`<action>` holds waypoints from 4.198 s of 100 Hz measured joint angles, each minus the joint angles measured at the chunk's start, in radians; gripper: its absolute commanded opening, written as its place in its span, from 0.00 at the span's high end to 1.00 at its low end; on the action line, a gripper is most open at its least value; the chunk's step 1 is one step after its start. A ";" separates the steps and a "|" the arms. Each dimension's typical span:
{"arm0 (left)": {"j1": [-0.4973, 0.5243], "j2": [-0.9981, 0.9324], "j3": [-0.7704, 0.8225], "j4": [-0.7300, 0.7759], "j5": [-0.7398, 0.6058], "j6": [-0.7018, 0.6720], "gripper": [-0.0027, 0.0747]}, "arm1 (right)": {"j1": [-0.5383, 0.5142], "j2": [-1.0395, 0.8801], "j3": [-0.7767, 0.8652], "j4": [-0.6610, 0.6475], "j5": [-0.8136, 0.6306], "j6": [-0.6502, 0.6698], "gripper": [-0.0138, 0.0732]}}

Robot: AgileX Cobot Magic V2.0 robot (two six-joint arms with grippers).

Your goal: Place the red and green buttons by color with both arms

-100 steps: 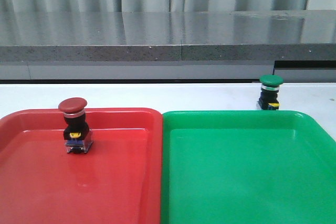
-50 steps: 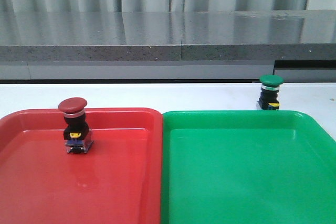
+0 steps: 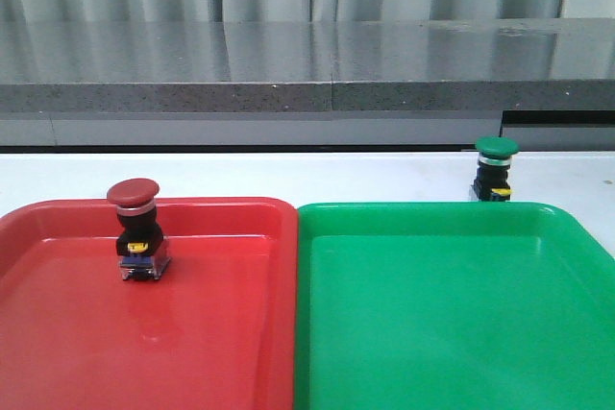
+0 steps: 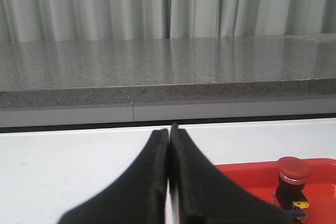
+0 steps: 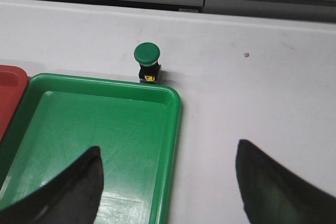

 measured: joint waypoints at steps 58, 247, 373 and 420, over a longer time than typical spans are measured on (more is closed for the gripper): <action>0.000 0.000 0.000 0.000 0.000 0.000 0.99 | 0.021 0.455 -0.227 0.029 -0.046 0.000 0.20; 0.000 0.000 0.000 0.000 0.000 0.000 0.99 | 0.105 1.117 -0.713 0.032 0.115 0.003 0.56; 0.000 0.000 0.000 0.000 0.000 0.000 0.99 | 0.313 0.965 -0.329 0.022 -0.081 0.186 0.56; 0.000 0.000 0.000 0.000 0.000 0.000 0.99 | 0.313 1.007 -0.329 0.022 -0.115 0.189 0.56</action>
